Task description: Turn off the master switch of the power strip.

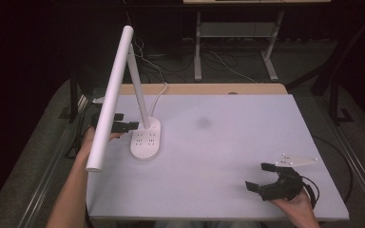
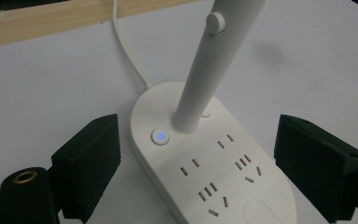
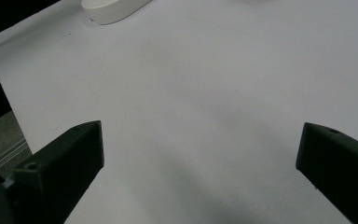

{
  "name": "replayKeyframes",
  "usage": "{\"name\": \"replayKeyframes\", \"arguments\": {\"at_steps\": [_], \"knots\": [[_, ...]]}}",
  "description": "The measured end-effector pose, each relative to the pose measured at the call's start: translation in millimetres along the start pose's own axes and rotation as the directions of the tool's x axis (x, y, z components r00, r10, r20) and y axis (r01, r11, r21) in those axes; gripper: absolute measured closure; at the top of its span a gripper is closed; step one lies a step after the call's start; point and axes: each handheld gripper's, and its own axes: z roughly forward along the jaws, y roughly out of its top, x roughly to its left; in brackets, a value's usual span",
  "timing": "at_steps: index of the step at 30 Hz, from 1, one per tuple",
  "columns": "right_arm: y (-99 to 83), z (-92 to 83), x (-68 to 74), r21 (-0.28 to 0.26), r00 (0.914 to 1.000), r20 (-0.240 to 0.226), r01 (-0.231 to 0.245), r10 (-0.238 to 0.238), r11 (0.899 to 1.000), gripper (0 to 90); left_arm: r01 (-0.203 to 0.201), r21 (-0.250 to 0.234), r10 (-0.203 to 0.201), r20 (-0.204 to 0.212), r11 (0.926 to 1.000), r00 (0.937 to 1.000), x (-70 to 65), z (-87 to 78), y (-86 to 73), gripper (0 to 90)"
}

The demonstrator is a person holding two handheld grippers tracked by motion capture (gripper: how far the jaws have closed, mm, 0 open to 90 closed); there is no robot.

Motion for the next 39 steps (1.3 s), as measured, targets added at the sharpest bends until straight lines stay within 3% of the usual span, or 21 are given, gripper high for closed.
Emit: {"name": "replayKeyframes", "arguments": {"at_steps": [7,9,14,22,23,24,26,30,36,39], "knots": [[-0.4,-0.3,-0.6,0.002,1.0,0.001,0.0,0.0,1.0,0.1,0.009,0.013,-0.009,0.0,0.9999,1.0,5.1,4.3,-0.2,16.3],[-0.6,-0.3,-0.8,0.003,1.0,0.001,0.0,0.0,1.0,0.1,0.039,0.005,-0.039,0.007,0.9992,0.9992,6.2,6.5,-0.4,18.3],[-0.9,-0.5,-1.1,0.002,1.0,0.003,-0.004,0.004,1.0,0.1,0.052,0.002,-0.053,0.028,0.9986,0.9982,10.2,8.2,-0.9,26.1],[-1.1,-0.7,-1.5,0.003,1.0,0.005,-0.003,0.003,1.0,0.1,0.065,-0.012,-0.065,0.022,0.9978,0.9977,12.9,10.5,-1.2,42.9],[-1.3,-0.4,-1.9,0.004,1.0,0.003,-0.002,0.002,1.0,0.1,0.066,-0.013,-0.066,0.016,0.9977,0.9977,13.4,10.9,-1.3,50.7],[-1.3,-0.4,-1.9,0.004,1.0,0.003,-0.002,0.002,1.0,0.1,0.07,-0.014,-0.069,0.013,0.9975,0.9975,14.0,11.4,-1.5,50.7],[-1.6,0.0,-1.7,0.009,1.0,0.0,-0.002,0.002,1.0,0.1,0.065,0.003,-0.065,0.006,0.9979,0.9978,17.0,12.5,-0.8,62.3],[-1.9,0.6,-1.6,0.01,1.0,0.001,-0.002,0.002,1.0,0.1,0.057,0.014,-0.058,0.011,0.9983,0.9983,21.7,14.4,1.8,76.0],[-2.4,-0.3,-2.2,0.013,0.9999,0.003,-0.013,0.013,1.0,0.1,0.048,0.016,-0.048,0.011,0.9987,0.9988,23.7,18.0,4.7,89.4],[-3.1,-0.6,-2.9,0.011,1.0,0.004,-0.007,0.007,1.0,0.1,0.052,0.015,-0.052,-0.002,0.9985,0.9986,23.1,20.4,5.0,89.8]]}}
